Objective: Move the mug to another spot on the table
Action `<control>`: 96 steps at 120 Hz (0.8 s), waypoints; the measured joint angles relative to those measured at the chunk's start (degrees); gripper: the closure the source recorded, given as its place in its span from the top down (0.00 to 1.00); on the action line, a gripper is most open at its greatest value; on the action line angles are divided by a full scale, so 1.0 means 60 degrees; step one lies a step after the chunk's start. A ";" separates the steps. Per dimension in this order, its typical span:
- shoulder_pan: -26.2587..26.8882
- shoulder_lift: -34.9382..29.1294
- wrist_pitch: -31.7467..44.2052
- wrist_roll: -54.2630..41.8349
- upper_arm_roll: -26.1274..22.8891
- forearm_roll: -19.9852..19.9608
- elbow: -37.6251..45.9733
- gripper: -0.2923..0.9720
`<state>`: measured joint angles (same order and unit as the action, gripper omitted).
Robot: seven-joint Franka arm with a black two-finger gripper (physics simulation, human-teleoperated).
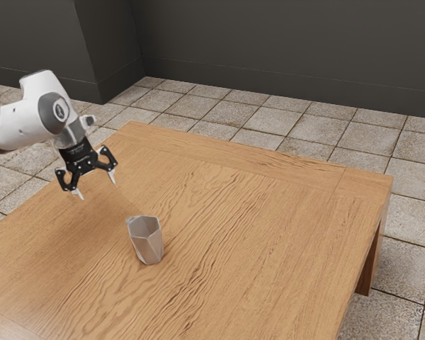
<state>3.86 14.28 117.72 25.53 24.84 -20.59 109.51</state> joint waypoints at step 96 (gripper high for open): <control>0.0478 -0.1754 -0.5095 -0.3976 -0.2915 0.2942 -0.4908 0.77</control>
<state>6.73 3.75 87.15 1.68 7.35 -2.94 80.06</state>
